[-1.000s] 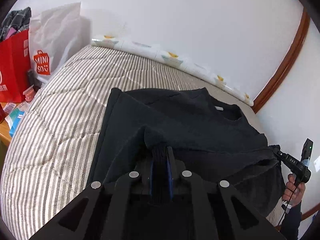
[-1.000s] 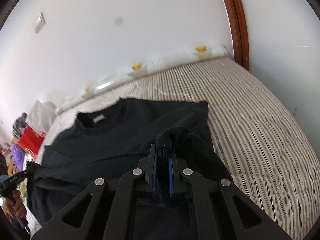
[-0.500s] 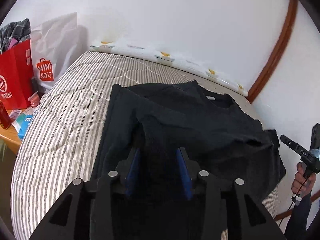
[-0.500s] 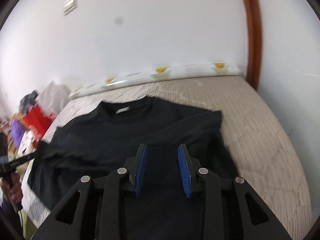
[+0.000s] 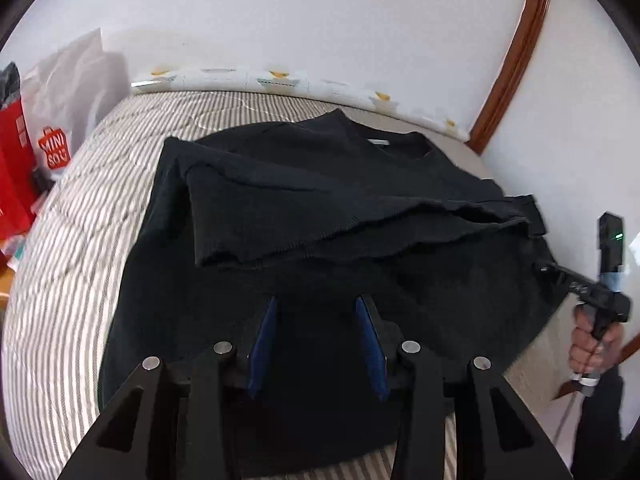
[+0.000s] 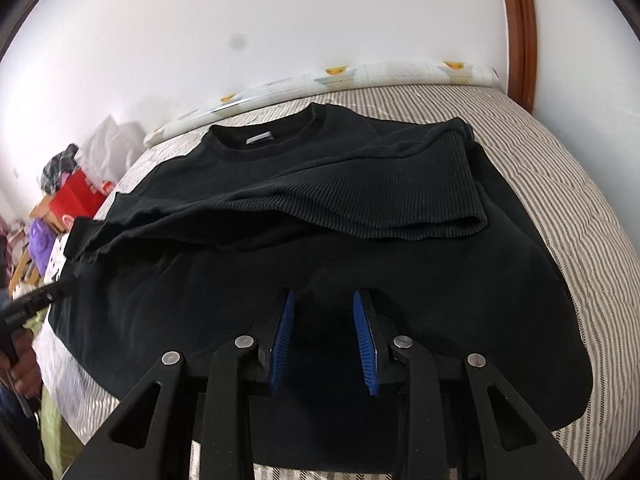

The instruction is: Fold small clothes

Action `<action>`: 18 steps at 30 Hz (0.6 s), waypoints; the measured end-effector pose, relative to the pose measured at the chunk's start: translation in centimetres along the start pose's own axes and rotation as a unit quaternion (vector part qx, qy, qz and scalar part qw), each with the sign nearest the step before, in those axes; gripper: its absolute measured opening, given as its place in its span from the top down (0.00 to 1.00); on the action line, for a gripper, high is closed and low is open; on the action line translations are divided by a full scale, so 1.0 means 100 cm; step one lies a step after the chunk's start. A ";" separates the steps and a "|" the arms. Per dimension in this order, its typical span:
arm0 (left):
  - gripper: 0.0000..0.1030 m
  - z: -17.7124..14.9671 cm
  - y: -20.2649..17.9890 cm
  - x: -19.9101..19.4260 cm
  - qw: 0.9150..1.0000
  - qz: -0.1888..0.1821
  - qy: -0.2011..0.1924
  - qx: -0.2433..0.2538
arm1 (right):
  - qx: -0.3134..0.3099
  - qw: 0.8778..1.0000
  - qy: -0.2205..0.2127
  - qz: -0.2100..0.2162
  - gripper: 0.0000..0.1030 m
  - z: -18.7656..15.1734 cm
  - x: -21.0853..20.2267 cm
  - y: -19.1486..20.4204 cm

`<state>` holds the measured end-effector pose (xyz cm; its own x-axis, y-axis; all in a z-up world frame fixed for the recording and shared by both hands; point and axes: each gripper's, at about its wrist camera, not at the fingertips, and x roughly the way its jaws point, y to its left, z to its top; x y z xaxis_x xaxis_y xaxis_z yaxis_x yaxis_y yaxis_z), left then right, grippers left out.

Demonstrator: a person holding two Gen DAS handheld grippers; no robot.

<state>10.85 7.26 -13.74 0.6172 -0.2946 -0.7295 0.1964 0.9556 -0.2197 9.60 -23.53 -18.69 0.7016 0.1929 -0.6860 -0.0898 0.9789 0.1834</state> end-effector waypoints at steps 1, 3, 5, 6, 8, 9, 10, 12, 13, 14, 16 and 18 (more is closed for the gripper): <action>0.59 0.003 -0.001 0.003 1.000 0.008 -0.001 0.007 | -0.003 1.000 0.001 -0.006 0.71 0.002 0.002 0.001; 0.57 0.010 -0.002 0.010 1.000 0.020 0.002 0.018 | -0.010 1.000 0.005 -0.017 0.71 0.007 0.007 0.004; 0.57 0.014 -0.002 0.017 0.999 0.028 0.006 0.020 | -0.013 0.999 0.011 -0.028 0.71 0.013 0.014 0.008; 0.57 0.016 -0.002 0.019 0.999 0.031 0.006 0.021 | -0.014 0.999 0.012 -0.034 0.71 0.016 0.018 0.009; 0.57 0.023 0.000 0.023 0.999 0.033 0.001 0.020 | -0.017 0.999 0.011 -0.039 0.71 0.024 0.023 0.010; 0.57 0.025 0.000 0.025 0.999 0.034 -0.001 0.019 | -0.017 0.999 0.010 -0.041 0.71 0.028 0.026 0.010; 0.57 0.030 0.001 0.027 0.999 0.034 -0.006 0.017 | -0.013 0.999 0.010 -0.042 0.71 0.035 0.029 0.009; 0.57 0.036 0.004 0.029 0.999 0.036 -0.009 0.012 | -0.007 0.999 0.009 -0.040 0.71 0.046 0.035 0.007; 0.57 0.039 0.005 0.031 0.999 0.040 -0.012 0.011 | -0.005 0.999 0.007 -0.041 0.72 0.053 0.038 0.007; 0.57 0.045 0.005 0.033 0.999 0.050 -0.018 0.013 | -0.004 0.999 0.007 -0.041 0.72 0.059 0.042 0.006; 0.57 0.053 0.009 0.038 0.997 0.073 -0.025 0.018 | 0.000 0.999 0.001 -0.040 0.72 0.069 0.047 0.004; 0.57 0.061 0.016 0.044 0.997 0.077 -0.022 0.010 | 0.005 0.999 -0.005 -0.039 0.72 0.081 0.051 0.001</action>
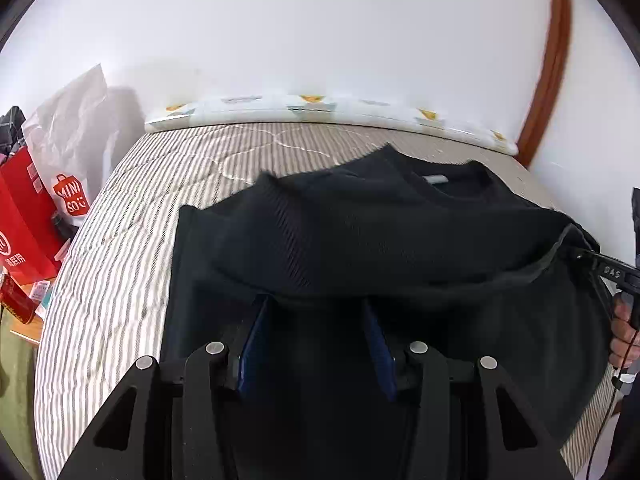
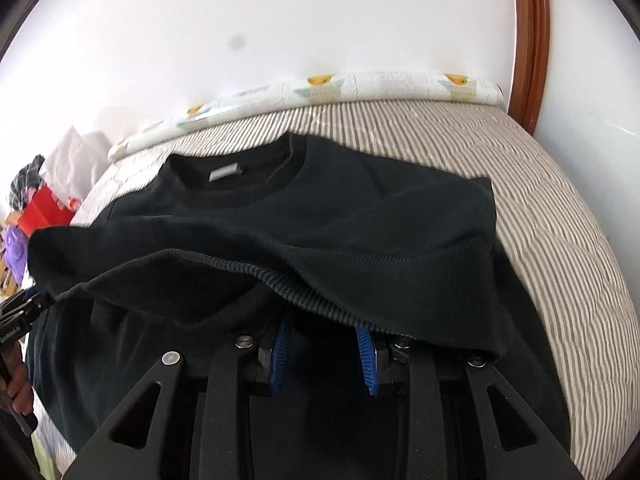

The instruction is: Fold small clothes

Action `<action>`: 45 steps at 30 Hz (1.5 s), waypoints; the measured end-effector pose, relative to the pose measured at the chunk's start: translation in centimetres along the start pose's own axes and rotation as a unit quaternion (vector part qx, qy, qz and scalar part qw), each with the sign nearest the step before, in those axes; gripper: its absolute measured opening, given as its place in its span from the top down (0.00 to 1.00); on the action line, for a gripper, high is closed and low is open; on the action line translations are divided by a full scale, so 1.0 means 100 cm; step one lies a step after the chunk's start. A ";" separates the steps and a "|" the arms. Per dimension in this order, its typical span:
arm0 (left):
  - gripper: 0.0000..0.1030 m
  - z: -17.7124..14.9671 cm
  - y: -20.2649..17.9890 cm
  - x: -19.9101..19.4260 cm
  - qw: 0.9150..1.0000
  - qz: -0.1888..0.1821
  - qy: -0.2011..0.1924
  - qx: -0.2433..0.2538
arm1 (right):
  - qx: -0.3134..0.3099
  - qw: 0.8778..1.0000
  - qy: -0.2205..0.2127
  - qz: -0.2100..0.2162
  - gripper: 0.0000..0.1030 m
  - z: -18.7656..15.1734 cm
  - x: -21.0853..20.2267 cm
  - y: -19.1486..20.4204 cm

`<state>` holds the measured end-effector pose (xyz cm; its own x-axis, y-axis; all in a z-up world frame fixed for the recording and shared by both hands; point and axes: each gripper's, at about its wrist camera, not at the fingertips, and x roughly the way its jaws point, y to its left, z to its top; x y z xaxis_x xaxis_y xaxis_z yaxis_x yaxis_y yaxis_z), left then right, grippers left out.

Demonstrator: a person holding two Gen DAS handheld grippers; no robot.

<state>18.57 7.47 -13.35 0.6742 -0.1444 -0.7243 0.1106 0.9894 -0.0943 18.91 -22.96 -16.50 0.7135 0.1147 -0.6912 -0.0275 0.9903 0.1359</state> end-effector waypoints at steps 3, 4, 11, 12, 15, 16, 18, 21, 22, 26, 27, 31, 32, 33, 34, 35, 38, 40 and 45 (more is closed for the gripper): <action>0.57 0.012 0.017 0.011 0.999 0.010 0.006 -0.031 | 0.010 1.000 -0.016 -0.017 0.72 0.021 0.001 -0.005; 0.57 0.015 0.025 0.012 0.999 0.009 0.004 -0.045 | 0.010 0.999 -0.028 -0.027 0.72 0.029 0.000 -0.007; 0.57 0.022 0.049 0.014 0.999 0.010 0.005 -0.047 | -0.003 0.997 -0.042 -0.057 0.59 0.046 -0.006 -0.032; 0.57 0.022 0.052 0.017 0.999 0.010 0.012 -0.042 | -0.005 0.997 -0.039 -0.065 0.56 0.045 -0.004 -0.036; 0.57 0.024 0.056 0.028 0.999 0.005 0.022 -0.028 | -0.005 0.997 -0.014 -0.077 0.54 0.046 0.010 -0.053; 0.57 0.025 0.056 0.032 0.999 0.002 0.024 -0.024 | -0.001 0.997 -0.004 -0.077 0.54 0.046 0.016 -0.058; 0.57 0.027 0.056 0.042 0.999 -0.016 0.035 -0.027 | 0.002 0.997 0.011 -0.071 0.54 0.046 0.026 -0.063; 0.82 0.027 0.058 0.048 0.998 -0.032 0.041 -0.039 | 0.004 0.998 0.024 -0.054 0.61 0.045 0.039 -0.064; 0.84 0.027 0.058 0.047 0.998 -0.031 0.037 -0.040 | 0.002 0.999 0.029 -0.043 0.74 0.046 0.042 -0.063; 0.90 0.030 0.059 0.029 0.998 -0.027 -0.009 -0.051 | -0.019 0.999 -0.003 -0.027 0.88 0.047 0.028 -0.056; 0.90 0.032 0.063 0.025 0.997 -0.035 -0.018 -0.062 | -0.020 0.999 -0.017 -0.024 0.88 0.050 0.021 -0.057; 0.90 0.045 0.070 0.022 0.995 -0.038 -0.044 -0.080 | 0.023 0.998 -0.064 0.017 0.89 0.068 -0.002 -0.073; 0.90 0.049 0.068 0.026 0.995 -0.032 -0.048 -0.078 | 0.027 0.997 -0.070 0.016 0.89 0.070 -0.002 -0.075; 0.90 0.052 0.067 0.029 0.995 -0.030 -0.048 -0.076 | 0.026 0.997 -0.073 0.011 0.89 0.072 -0.001 -0.077; 0.90 0.057 0.065 0.037 0.996 -0.027 -0.042 -0.072 | 0.025 0.997 -0.072 0.001 0.89 0.072 0.004 -0.079; 0.90 0.060 0.063 0.043 0.997 -0.024 -0.036 -0.070 | 0.028 0.997 -0.065 -0.004 0.89 0.073 0.010 -0.082; 0.90 0.063 0.058 0.062 0.998 -0.016 -0.009 -0.067 | 0.039 0.999 -0.012 -0.025 0.89 0.066 0.043 -0.091; 0.90 0.062 0.056 0.069 0.998 -0.007 0.000 -0.064 | 0.035 0.999 0.001 -0.033 0.88 0.059 0.055 -0.092; 0.84 0.061 0.059 0.073 0.997 -0.010 0.020 -0.068 | 0.028 0.999 0.013 -0.029 0.84 0.059 0.053 -0.092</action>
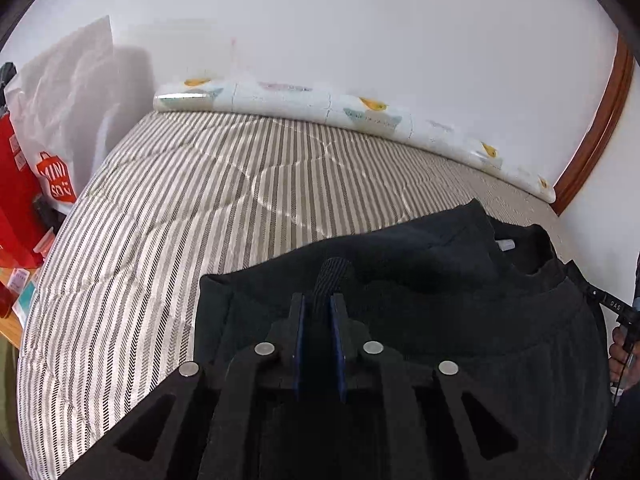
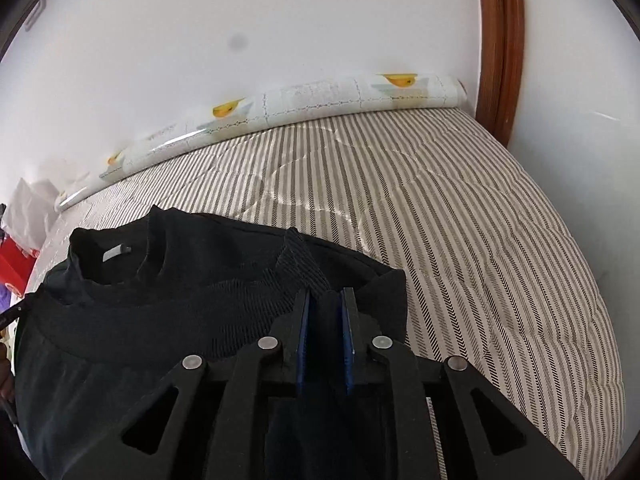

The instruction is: Fold small clothes

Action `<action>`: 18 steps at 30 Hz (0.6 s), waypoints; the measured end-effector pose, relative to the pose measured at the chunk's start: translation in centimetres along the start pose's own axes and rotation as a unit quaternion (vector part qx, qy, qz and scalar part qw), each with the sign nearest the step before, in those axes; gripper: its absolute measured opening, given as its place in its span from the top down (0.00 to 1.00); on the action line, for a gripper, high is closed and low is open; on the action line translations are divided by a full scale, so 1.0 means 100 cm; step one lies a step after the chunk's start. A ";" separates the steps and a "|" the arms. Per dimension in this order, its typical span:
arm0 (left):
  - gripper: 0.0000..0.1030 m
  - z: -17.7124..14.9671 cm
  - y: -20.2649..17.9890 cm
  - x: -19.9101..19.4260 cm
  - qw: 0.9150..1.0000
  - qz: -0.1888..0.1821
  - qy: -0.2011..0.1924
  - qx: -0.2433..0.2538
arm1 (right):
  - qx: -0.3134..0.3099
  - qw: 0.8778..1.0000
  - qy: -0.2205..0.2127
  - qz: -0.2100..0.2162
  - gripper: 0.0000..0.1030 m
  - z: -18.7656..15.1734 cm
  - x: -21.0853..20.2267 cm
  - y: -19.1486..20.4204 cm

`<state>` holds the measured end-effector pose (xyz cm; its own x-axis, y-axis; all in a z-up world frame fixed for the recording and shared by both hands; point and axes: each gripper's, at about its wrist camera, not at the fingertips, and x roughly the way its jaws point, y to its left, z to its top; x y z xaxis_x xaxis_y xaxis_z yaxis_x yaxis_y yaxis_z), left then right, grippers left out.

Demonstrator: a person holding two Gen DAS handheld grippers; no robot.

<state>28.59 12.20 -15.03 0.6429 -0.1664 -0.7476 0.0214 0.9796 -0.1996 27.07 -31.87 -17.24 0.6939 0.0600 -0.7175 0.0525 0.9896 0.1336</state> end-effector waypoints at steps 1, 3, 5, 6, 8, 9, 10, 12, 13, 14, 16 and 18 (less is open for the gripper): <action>0.84 0.000 0.000 0.001 1.000 0.001 0.004 0.000 | -0.002 1.000 0.001 0.000 0.81 -0.002 -0.003 0.000; 0.81 -0.002 0.000 -0.002 1.000 0.002 0.009 0.004 | -0.002 1.000 -0.006 -0.004 0.69 -0.003 -0.013 -0.003; 0.73 -0.005 0.000 -0.009 1.000 0.009 0.008 0.008 | 0.000 1.000 -0.017 -0.016 0.46 -0.007 -0.028 -0.011; 0.66 -0.006 0.000 -0.012 1.000 0.010 0.008 0.009 | 0.001 1.000 -0.018 -0.025 0.43 -0.009 -0.033 -0.015; 0.56 -0.012 0.002 -0.022 1.000 0.009 0.003 0.011 | 0.004 1.000 -0.002 -0.029 0.40 -0.016 -0.036 -0.027; 0.53 -0.015 0.003 -0.027 1.000 0.008 0.000 0.012 | 0.009 1.000 0.007 -0.021 0.40 -0.018 -0.034 -0.031; 0.52 -0.017 0.003 -0.030 1.000 0.008 -0.002 0.013 | 0.019 0.999 0.029 -0.001 0.40 -0.022 -0.029 -0.036; 0.52 -0.025 0.003 -0.038 1.000 0.013 -0.001 0.018 | 0.028 0.998 0.048 0.013 0.40 -0.027 -0.022 -0.039; 0.52 -0.030 0.003 -0.043 1.000 0.017 0.000 0.019 | 0.027 0.998 0.053 0.018 0.40 -0.029 -0.018 -0.038; 0.51 -0.034 0.004 -0.045 1.000 0.019 0.000 0.019 | 0.027 0.998 0.055 0.022 0.40 -0.029 -0.015 -0.038; 0.51 -0.043 0.004 -0.051 1.000 0.025 0.001 0.019 | 0.033 0.997 0.060 0.037 0.43 -0.028 -0.011 -0.037; 0.50 -0.049 0.004 -0.055 0.999 0.031 -0.001 0.017 | 0.025 0.995 0.067 0.070 0.74 -0.026 -0.008 -0.033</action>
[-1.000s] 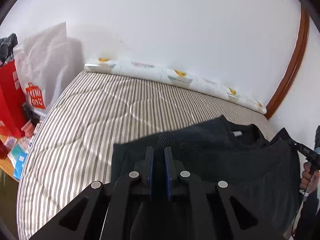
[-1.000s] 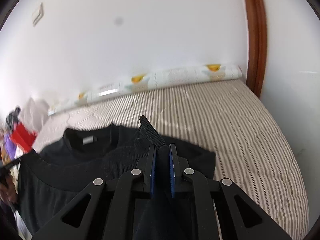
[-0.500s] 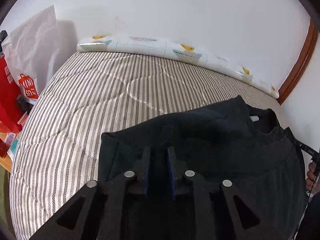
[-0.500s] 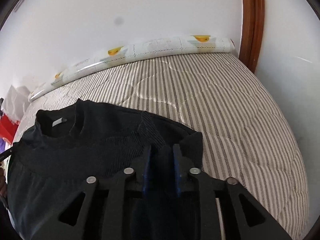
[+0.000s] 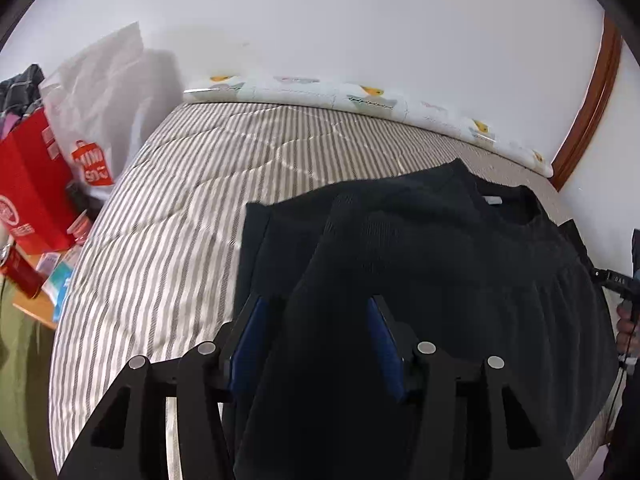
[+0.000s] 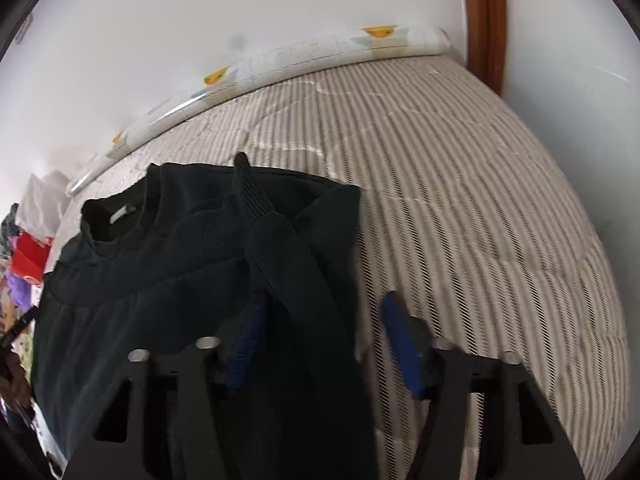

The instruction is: Fold small clothes

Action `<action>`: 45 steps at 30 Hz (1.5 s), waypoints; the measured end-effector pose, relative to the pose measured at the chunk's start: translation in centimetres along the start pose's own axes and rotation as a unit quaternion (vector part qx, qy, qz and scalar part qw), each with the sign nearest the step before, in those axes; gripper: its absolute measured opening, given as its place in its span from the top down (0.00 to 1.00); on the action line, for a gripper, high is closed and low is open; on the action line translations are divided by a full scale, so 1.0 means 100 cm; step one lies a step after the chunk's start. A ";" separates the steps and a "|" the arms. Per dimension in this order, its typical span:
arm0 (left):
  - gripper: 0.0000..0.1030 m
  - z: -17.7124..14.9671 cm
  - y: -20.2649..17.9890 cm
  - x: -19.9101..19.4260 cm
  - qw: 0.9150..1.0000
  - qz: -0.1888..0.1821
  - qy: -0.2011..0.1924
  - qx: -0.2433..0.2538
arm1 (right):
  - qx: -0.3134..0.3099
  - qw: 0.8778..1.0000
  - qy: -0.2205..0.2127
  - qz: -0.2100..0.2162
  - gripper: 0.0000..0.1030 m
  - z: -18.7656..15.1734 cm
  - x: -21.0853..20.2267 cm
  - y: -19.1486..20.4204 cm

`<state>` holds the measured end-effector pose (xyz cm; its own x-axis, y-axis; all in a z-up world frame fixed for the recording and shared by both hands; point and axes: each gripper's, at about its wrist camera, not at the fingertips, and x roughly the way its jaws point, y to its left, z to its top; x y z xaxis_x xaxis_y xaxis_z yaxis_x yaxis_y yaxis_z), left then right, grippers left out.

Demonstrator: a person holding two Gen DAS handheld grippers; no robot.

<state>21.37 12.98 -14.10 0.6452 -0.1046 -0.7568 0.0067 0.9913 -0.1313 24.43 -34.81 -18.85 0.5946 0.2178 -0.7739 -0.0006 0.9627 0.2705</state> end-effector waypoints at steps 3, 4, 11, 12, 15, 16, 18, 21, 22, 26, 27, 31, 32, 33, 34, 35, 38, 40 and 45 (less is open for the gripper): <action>0.50 -0.008 0.002 -0.002 1.000 0.000 0.003 -0.015 | -0.025 1.000 -0.010 -0.013 0.85 0.002 -0.006 0.007; 0.50 -0.011 0.002 -0.004 1.000 0.000 0.002 -0.018 | -0.023 0.999 -0.018 -0.014 0.86 0.004 -0.012 0.005; 0.50 -0.013 -0.008 -0.011 1.000 -0.001 -0.009 -0.010 | -0.016 0.999 -0.022 -0.039 0.87 0.019 -0.032 -0.028; 0.50 -0.013 -0.010 -0.013 1.000 0.002 -0.011 -0.005 | -0.012 0.999 -0.023 -0.047 0.87 0.020 -0.034 -0.037; 0.50 -0.016 -0.011 -0.018 1.000 0.012 -0.019 0.002 | -0.005 0.997 -0.024 -0.068 0.87 0.021 -0.036 -0.050; 0.50 -0.018 -0.009 -0.019 1.000 0.014 -0.019 0.002 | -0.002 0.997 -0.024 -0.067 0.87 0.021 -0.037 -0.052; 0.49 -0.021 -0.005 -0.020 1.000 0.019 -0.018 0.000 | -0.001 0.997 -0.023 -0.070 0.85 0.019 -0.035 -0.051; 0.48 -0.028 0.002 -0.023 0.999 0.029 -0.020 -0.006 | -0.013 0.994 -0.029 -0.105 0.81 0.015 -0.038 -0.040; 0.47 -0.029 0.005 -0.024 0.999 0.031 -0.019 -0.008 | -0.016 0.992 -0.033 -0.118 0.81 0.013 -0.042 -0.036; 0.44 -0.040 0.020 -0.031 0.999 0.037 -0.022 -0.019 | 0.000 0.988 -0.054 -0.148 0.72 0.005 -0.065 -0.024; 0.42 -0.041 0.022 -0.033 0.999 0.038 -0.023 -0.020 | 0.007 0.987 -0.062 -0.146 0.71 0.002 -0.074 -0.018; 0.38 -0.058 0.036 -0.037 0.997 0.073 -0.022 -0.019 | 0.008 0.986 -0.085 -0.145 0.56 -0.012 -0.090 0.020; 0.37 -0.061 0.038 -0.037 0.996 0.080 -0.022 -0.018 | 0.008 0.986 -0.092 -0.138 0.49 -0.019 -0.091 0.036; 0.37 -0.066 0.042 -0.038 0.996 0.085 -0.021 -0.019 | 0.005 0.987 -0.094 -0.133 0.47 -0.023 -0.088 0.051; 0.36 -0.071 0.046 -0.040 0.996 0.088 -0.020 -0.020 | -0.002 0.987 -0.095 -0.129 0.45 -0.028 -0.086 0.067; 0.35 -0.076 0.051 -0.041 0.995 0.092 -0.019 -0.021 | -0.013 0.987 -0.095 -0.126 0.45 -0.034 -0.082 0.085; 0.35 -0.088 0.067 -0.046 0.993 0.114 -0.020 -0.029 | -0.039 0.990 -0.089 -0.106 0.45 -0.054 -0.063 0.140; 0.35 -0.094 0.076 -0.048 0.991 0.127 -0.019 -0.036 | -0.044 0.994 -0.078 -0.066 0.45 -0.069 -0.048 0.177; 0.32 -0.094 0.097 -0.051 0.990 0.128 -0.019 -0.046 | -0.106 0.990 -0.088 -0.038 0.45 -0.098 -0.023 0.266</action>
<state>11.00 22.33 -17.54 0.6457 0.1543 -0.7478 -0.2299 0.9732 0.0024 15.14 -8.14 -15.47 0.7303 0.1292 -0.6708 -0.1070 0.9915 0.0744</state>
